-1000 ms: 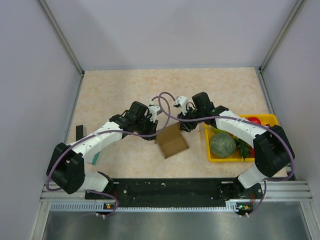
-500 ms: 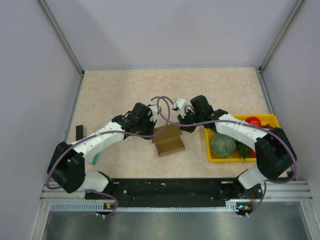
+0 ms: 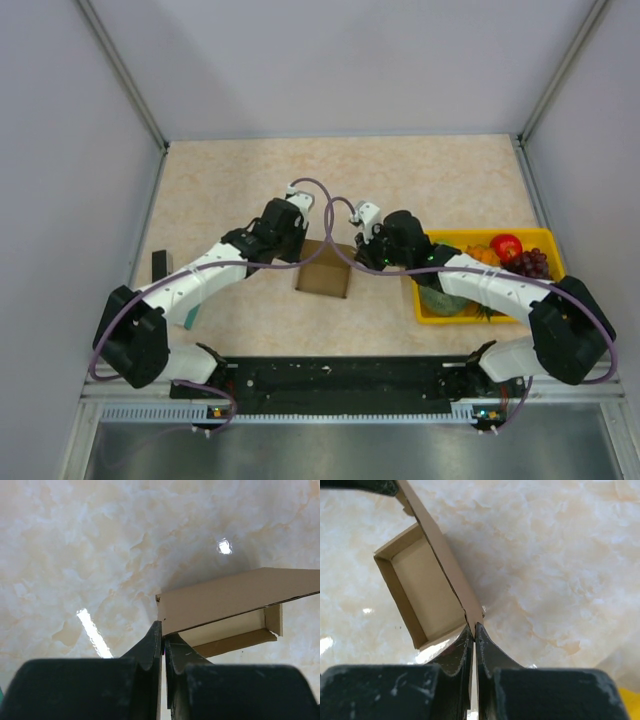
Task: Fold the paper box
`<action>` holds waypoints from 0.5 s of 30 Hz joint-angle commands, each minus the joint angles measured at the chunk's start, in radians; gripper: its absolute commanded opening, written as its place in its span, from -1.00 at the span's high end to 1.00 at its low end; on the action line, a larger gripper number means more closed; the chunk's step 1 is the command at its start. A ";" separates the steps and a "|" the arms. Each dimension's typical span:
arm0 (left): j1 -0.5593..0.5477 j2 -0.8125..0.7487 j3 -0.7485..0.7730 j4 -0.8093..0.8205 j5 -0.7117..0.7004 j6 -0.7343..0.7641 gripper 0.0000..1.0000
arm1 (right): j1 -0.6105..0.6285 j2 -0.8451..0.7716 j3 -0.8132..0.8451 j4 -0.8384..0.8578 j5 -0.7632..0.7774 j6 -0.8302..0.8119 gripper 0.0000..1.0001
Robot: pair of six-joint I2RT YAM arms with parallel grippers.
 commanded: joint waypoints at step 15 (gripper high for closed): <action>0.000 -0.033 -0.052 0.118 0.038 -0.114 0.60 | 0.051 0.035 -0.031 0.169 0.170 0.115 0.78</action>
